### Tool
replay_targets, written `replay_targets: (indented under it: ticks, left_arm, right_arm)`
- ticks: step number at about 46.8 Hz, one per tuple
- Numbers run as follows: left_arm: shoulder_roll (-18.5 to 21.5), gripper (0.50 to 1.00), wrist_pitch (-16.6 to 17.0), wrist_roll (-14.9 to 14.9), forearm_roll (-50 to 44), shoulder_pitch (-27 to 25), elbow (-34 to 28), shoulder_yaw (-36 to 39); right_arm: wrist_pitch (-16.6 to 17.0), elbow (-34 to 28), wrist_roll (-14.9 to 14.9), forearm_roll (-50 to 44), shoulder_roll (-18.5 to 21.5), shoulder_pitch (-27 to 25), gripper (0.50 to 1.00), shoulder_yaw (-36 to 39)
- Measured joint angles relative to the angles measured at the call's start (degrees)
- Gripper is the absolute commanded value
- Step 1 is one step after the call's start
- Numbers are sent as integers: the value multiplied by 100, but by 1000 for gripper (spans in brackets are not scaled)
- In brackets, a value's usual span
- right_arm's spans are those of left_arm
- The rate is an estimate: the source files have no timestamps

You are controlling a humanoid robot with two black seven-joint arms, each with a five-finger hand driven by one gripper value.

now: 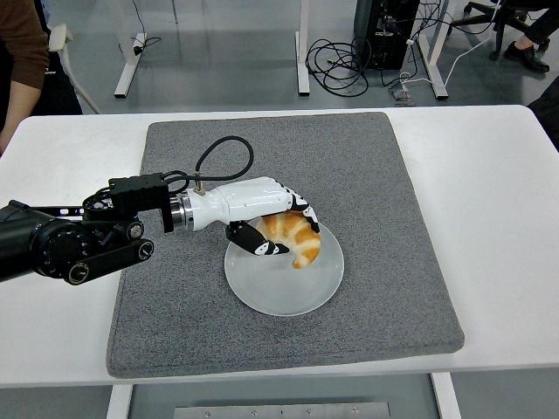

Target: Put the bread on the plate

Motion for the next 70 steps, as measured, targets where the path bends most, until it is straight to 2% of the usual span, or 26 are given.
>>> replay_targets:
  ticks: [9, 24, 56, 65, 70]
  left_arm:
    - [0, 500, 290, 0, 135, 247, 0, 6]
    - [0, 500, 490, 0, 135, 473, 7, 7]
    - [-52, 500, 509, 0, -40, 531, 17, -54]
    - [-45, 573, 509, 0, -159, 577, 52, -52]
    - [-43, 651, 508, 0, -165, 603, 86, -53]
  right_arm:
    - [0, -3, 0, 0, 0, 2, 1000, 0]
    - [0, 0, 0, 0, 0, 3, 1000, 0]
    - [0, 1, 0, 0, 0, 21, 1000, 0]
    - [0, 1, 0, 0, 0, 29, 1000, 0]
    - [0, 8, 0, 0, 0, 29, 1000, 0]
